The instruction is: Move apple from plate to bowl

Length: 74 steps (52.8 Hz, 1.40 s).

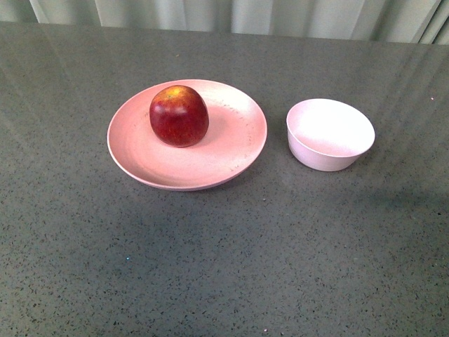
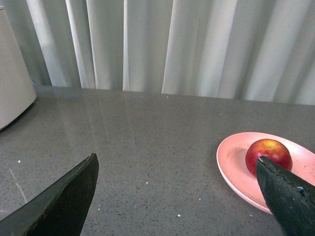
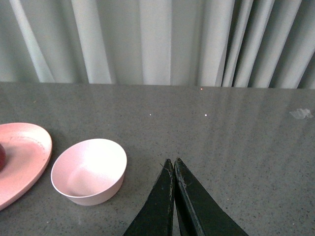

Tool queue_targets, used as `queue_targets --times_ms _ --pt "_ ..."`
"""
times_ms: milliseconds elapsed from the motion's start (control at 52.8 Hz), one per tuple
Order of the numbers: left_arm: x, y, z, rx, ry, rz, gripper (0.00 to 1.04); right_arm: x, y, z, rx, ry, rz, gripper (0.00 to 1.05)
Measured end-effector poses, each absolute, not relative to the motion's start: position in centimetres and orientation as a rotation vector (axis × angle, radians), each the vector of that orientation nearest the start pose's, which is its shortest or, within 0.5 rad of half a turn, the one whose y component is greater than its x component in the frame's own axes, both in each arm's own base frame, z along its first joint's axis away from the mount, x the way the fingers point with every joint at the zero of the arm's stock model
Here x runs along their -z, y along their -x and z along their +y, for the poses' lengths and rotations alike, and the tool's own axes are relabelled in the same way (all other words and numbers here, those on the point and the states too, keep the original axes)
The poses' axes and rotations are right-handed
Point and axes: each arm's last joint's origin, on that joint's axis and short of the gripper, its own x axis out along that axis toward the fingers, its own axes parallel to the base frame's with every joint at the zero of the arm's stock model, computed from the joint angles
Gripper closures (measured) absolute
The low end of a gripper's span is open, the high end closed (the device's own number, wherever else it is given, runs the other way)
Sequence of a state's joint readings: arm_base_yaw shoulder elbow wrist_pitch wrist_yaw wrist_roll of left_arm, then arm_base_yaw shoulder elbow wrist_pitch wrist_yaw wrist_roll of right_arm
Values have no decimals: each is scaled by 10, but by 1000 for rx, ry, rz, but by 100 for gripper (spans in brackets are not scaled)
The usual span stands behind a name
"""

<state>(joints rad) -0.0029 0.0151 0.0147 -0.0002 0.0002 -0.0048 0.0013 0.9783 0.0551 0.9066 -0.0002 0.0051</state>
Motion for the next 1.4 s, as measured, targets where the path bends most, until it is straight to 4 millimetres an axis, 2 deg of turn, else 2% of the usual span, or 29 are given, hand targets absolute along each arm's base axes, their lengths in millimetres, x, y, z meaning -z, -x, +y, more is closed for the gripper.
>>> queue_targets --times_ms 720,1403 --pt "-167 -98 0 3 5 1 9 -174 -125 0 -2 -5 -21 103" --pt "-167 -98 0 3 5 1 9 -171 -104 0 -2 -4 -3 103"
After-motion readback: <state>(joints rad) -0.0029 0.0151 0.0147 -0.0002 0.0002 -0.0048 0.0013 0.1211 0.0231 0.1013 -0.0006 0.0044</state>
